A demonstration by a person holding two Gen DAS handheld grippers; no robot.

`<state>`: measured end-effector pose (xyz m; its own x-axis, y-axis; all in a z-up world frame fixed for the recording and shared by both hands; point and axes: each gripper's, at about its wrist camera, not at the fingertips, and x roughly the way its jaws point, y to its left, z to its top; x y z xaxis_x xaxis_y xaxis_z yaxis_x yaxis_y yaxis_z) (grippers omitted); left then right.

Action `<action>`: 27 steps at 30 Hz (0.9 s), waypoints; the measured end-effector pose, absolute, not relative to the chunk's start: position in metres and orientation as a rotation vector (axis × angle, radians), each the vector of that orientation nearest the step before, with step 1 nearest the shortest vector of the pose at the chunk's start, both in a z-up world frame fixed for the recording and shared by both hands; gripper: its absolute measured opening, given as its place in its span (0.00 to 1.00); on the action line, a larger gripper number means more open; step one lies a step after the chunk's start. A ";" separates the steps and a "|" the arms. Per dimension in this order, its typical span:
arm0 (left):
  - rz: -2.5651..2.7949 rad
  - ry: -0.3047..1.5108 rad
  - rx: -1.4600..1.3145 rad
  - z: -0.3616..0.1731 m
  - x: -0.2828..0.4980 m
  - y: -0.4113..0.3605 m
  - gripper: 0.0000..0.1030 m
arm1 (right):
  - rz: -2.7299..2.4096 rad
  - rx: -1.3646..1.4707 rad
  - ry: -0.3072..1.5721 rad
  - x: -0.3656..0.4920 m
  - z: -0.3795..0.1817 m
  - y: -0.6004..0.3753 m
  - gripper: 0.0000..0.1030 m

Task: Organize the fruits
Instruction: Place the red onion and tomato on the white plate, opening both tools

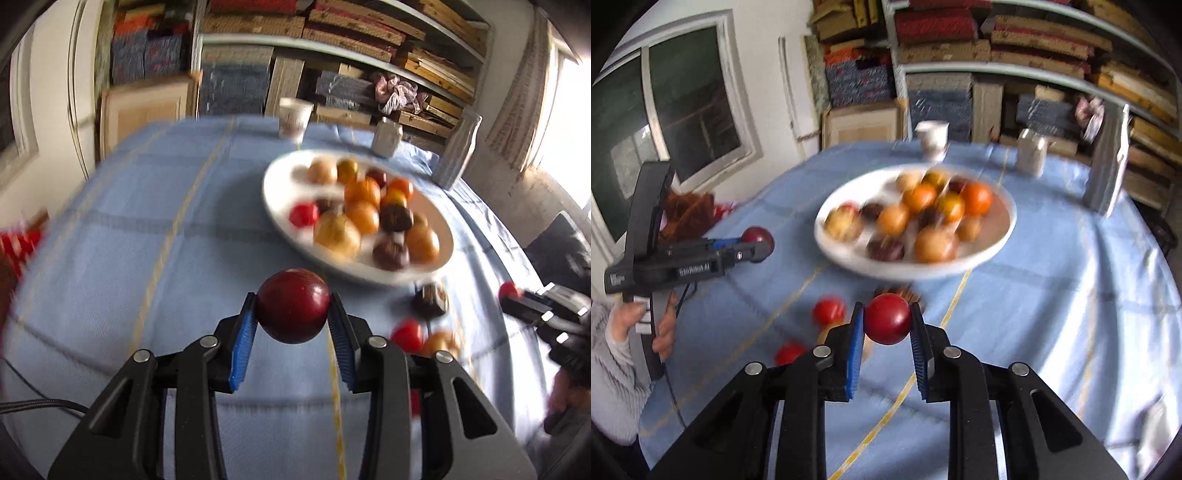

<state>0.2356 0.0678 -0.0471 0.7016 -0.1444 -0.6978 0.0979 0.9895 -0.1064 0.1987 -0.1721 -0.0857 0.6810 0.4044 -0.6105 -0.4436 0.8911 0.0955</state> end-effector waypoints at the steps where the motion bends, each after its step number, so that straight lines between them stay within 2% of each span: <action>1: -0.130 0.764 -0.045 -0.038 0.243 0.062 0.37 | 0.469 -0.058 0.655 0.205 -0.077 -0.174 0.23; 3: -0.126 0.737 -0.033 -0.022 0.262 0.052 0.37 | 0.459 -0.012 0.618 0.223 -0.052 -0.182 0.23; 7: -0.121 0.729 -0.017 -0.014 0.304 0.032 0.37 | 0.432 0.031 0.581 0.254 -0.040 -0.180 0.23; 19: -0.118 0.830 -0.114 -0.063 0.394 0.037 0.37 | 0.480 -0.017 0.678 0.306 -0.105 -0.126 0.24; 21: -0.126 0.839 -0.113 -0.069 0.399 0.037 0.37 | 0.486 -0.029 0.681 0.308 -0.109 -0.123 0.30; 22: -0.129 0.844 -0.110 -0.071 0.402 0.037 0.37 | 0.488 -0.031 0.673 0.305 -0.110 -0.122 0.39; 23: -0.130 0.844 -0.108 -0.073 0.403 0.037 0.42 | 0.478 -0.037 0.650 0.303 -0.111 -0.122 0.59; 24: -0.128 0.840 -0.109 -0.074 0.405 0.037 0.60 | 0.460 -0.045 0.629 0.301 -0.111 -0.122 0.63; 25: -0.121 0.831 -0.111 -0.073 0.404 0.037 0.70 | 0.451 -0.054 0.609 0.298 -0.110 -0.123 0.63; 26: -0.121 0.812 -0.119 -0.069 0.401 0.038 0.79 | 0.445 -0.065 0.600 0.295 -0.108 -0.123 0.63; 27: -0.121 0.803 -0.122 -0.066 0.399 0.039 0.81 | 0.444 -0.068 0.598 0.293 -0.107 -0.123 0.63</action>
<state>0.3991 0.0392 -0.0657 0.6882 -0.1540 -0.7089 0.0617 0.9861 -0.1544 0.2934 -0.1234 -0.1072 0.7355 0.3845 -0.5579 -0.4233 0.9037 0.0649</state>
